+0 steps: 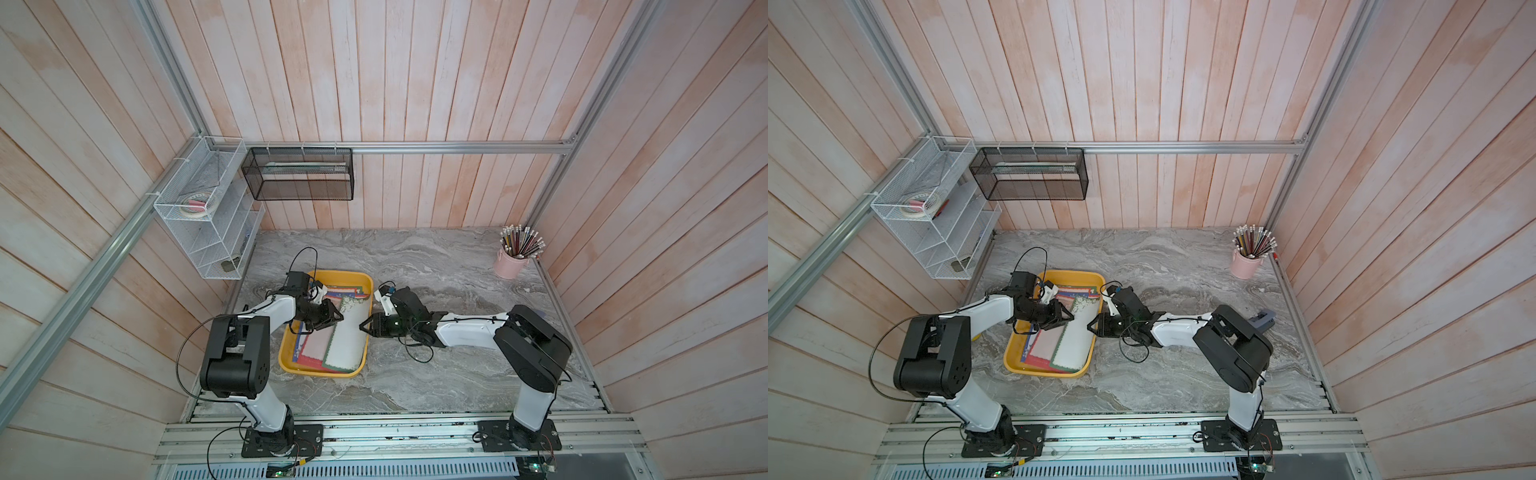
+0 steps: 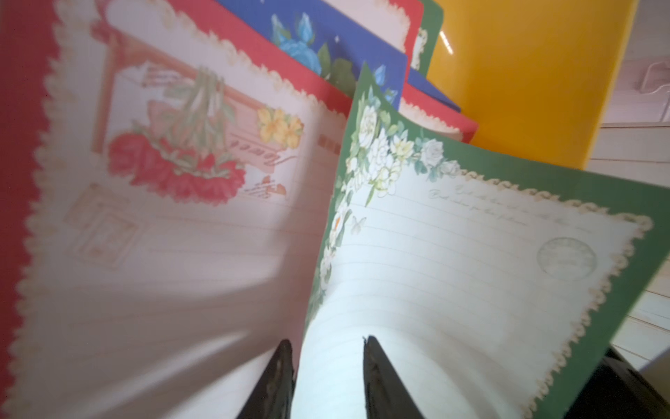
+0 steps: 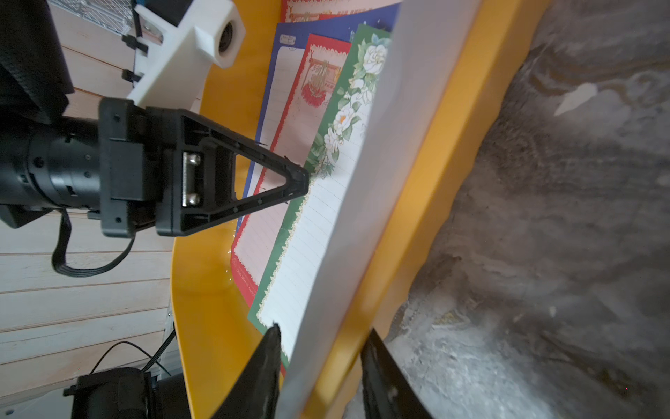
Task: Take out the stationery paper from the storage box
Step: Pick up the stationery paper from the storage box.
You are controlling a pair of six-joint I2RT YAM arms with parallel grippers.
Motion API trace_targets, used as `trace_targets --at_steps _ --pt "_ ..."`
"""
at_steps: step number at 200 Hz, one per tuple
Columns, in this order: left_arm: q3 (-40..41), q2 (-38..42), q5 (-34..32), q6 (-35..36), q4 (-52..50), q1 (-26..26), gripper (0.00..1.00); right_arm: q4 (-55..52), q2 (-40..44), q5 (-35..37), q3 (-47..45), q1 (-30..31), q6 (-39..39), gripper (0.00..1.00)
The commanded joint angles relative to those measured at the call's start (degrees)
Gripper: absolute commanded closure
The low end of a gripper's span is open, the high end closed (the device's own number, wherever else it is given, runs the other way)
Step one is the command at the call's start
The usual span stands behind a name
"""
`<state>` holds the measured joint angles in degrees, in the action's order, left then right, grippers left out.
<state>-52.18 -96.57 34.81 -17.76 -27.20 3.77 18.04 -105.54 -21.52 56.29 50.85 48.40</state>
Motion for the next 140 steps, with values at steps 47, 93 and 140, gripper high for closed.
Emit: trace_targets --at_steps 47,93,140 --pt "-3.27 -4.15 0.53 1.38 -1.72 -0.08 0.66 0.72 -1.16 -0.63 1.29 0.19 -0.07 0.61" --pt "-2.22 -2.73 4.1 1.46 -0.76 -0.08 0.71 1.38 -1.25 -0.81 1.02 0.15 -0.03 0.61" --pt "-1.31 -2.76 6.15 1.66 -0.78 0.57 0.68 1.76 -1.05 -0.64 0.57 0.14 0.03 0.61"
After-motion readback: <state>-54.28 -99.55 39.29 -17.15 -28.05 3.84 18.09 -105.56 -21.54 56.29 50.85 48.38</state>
